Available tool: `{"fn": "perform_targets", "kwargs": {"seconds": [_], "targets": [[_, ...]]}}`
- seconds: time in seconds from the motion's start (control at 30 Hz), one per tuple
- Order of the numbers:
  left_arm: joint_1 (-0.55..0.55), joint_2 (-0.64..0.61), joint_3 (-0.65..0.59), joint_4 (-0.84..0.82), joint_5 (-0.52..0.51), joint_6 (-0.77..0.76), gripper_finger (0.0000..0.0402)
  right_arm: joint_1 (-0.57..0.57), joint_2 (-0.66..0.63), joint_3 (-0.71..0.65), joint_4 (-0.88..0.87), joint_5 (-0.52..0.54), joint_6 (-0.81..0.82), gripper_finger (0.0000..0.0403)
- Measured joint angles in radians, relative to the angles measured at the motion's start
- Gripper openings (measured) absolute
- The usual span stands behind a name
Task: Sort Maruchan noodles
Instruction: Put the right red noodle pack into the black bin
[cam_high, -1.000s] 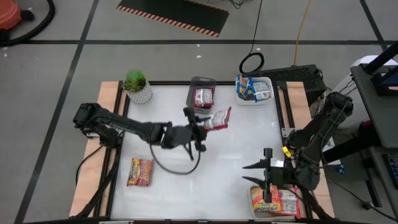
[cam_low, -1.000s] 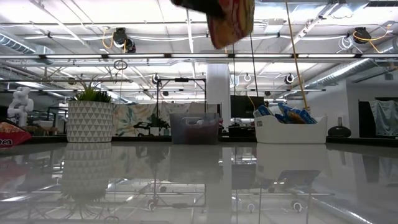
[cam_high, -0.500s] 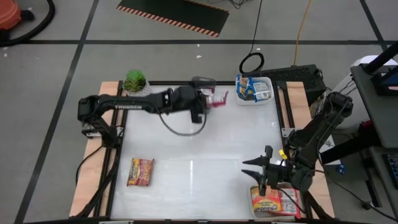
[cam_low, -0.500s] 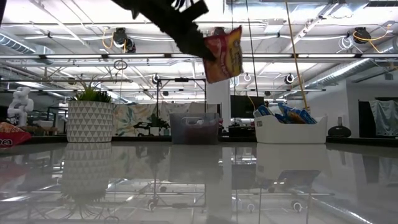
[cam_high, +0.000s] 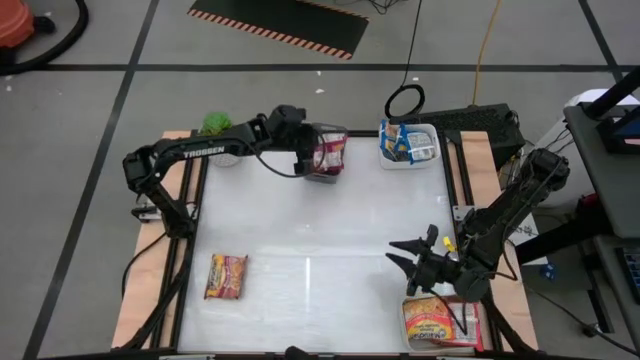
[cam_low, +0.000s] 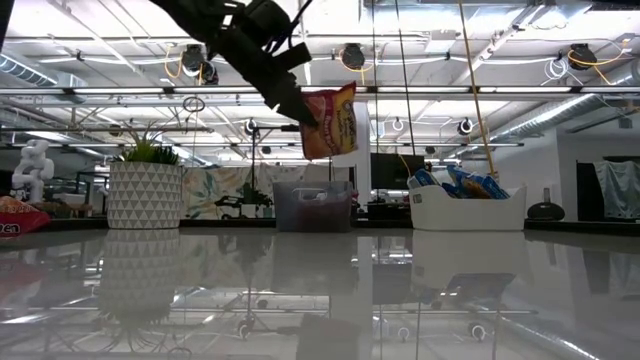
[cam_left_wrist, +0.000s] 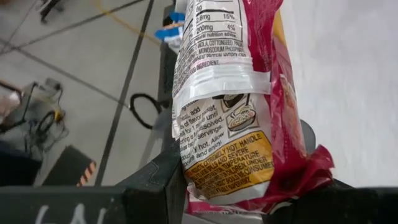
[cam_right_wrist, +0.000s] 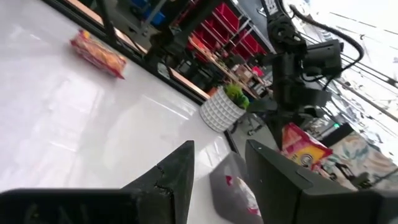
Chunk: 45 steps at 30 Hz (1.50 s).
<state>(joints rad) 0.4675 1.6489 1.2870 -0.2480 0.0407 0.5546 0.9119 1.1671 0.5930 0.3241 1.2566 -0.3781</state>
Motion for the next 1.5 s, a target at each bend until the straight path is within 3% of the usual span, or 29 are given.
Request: {"fn": "perform_targets", "kwargs": {"seconds": [0.27, 0.63, 0.97, 1.1, 1.33, 1.5], "targets": [[0.031, 0.0, -0.01, 0.01, 0.036, 0.095, 0.0154, -0.05, -0.01, -0.001, 0.042, -0.001, -0.103, 0.0139], [0.056, 0.043, -0.011, 0.002, 0.038, 0.154, 0.0154, -0.047, -0.02, -0.001, 0.336, -0.004, -0.323, 0.0139], [0.063, 0.117, -0.01, 0.046, 0.024, 0.207, 0.0154, 0.007, -0.02, -0.001, 0.482, -0.003, -0.439, 0.0139], [0.074, 0.142, -0.01, 0.047, -0.033, 0.151, 0.0154, 0.022, -0.02, -0.001, 0.49, -0.002, -0.457, 0.0139], [0.107, 0.145, -0.01, 0.041, 0.015, 0.056, 0.0155, 0.029, -0.019, 0.0, 0.508, -0.001, -0.476, 0.0139], [0.129, 0.145, -0.01, 0.072, 0.019, 0.05, 0.0191, 0.029, -0.019, 0.0, 0.514, -0.001, -0.48, 0.0139]]}}
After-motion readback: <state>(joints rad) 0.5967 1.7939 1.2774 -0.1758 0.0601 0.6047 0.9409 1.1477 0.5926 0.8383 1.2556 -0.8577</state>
